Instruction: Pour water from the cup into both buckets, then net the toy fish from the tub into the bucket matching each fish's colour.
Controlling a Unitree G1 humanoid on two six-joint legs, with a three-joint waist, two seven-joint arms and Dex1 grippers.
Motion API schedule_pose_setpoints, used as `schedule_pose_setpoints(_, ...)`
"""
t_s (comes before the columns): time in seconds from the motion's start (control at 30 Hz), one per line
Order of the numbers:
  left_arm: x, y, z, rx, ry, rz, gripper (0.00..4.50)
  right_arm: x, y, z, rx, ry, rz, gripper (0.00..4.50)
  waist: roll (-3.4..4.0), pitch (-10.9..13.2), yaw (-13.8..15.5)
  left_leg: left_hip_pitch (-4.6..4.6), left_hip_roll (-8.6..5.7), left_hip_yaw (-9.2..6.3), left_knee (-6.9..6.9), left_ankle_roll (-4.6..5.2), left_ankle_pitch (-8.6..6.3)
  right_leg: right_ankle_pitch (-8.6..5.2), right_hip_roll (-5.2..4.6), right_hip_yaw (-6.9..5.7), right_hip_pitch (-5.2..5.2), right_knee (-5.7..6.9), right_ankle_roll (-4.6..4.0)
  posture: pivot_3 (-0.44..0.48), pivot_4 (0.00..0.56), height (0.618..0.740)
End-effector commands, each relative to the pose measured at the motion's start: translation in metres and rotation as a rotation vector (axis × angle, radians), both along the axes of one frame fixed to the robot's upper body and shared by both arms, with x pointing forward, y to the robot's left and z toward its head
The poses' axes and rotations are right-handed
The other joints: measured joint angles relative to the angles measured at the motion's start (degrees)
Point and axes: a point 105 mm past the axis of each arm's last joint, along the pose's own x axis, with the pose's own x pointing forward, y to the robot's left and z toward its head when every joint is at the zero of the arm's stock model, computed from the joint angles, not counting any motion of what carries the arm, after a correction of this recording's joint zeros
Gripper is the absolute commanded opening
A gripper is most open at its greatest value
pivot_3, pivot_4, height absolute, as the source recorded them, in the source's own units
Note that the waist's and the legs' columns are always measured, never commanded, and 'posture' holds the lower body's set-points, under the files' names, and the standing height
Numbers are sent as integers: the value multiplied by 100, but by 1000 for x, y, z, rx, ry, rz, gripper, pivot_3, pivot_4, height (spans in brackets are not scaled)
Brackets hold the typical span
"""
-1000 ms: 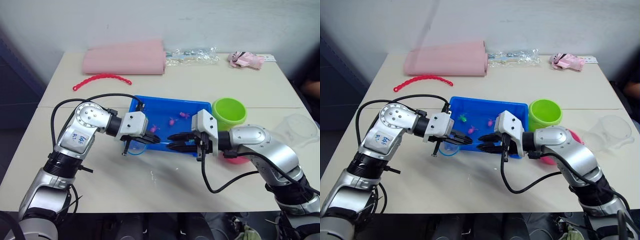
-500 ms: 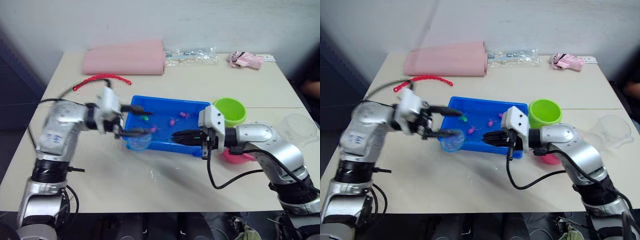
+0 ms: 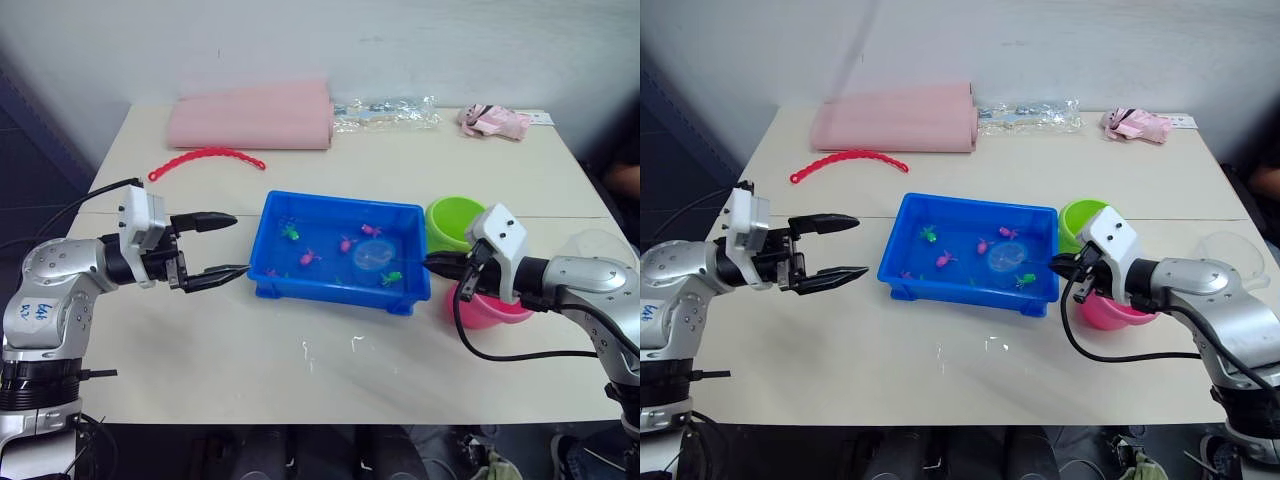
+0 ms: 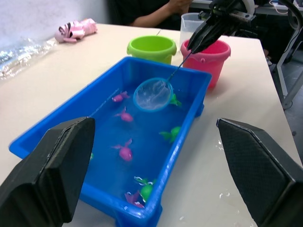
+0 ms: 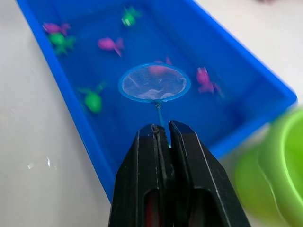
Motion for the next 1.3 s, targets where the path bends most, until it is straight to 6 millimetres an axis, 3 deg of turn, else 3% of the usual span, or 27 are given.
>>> schedule_pose_setpoints(0.03,-3,-10,5,12,-30,-27,4460,3,-11,2,-18,9,-79,0,0,0,-1,0,0,1,0,0,0,0,0,0,0,0,0,0,150,740)
schedule_pose_setpoints(0.2,0,-16,3,19,-11,-29,4460,15,-15,-5,-4,41,-187,0,0,0,-4,0,-1,1,0,0,0,0,-2,1,0,-1,0,0,150,740)
schedule_pose_setpoints(0.43,-2,-23,4,24,4,-50,4460,40,-3,-6,103,52,-326,0,0,0,-15,0,-1,3,-2,-1,0,0,-1,1,-3,0,0,0,150,740)
schedule_pose_setpoints(0.7,-5,-24,4,25,7,-48,4460,54,14,-7,168,15,-326,0,0,0,-17,-2,-4,6,-4,-1,0,0,0,2,-5,-1,1,0,150,740)
schedule_pose_setpoints(0.8,-6,-24,4,25,7,-42,4460,52,22,-6,203,0,-282,0,0,0,-23,-1,-3,6,-4,-1,0,0,1,3,-5,0,1,0,150,740)
schedule_pose_setpoints(1.3,-2,-21,0,-19,39,-26,4460,32,23,0,358,-86,-204,0,0,0,-12,-2,-3,6,-5,0,0,0,1,4,-7,0,1,0,150,740)
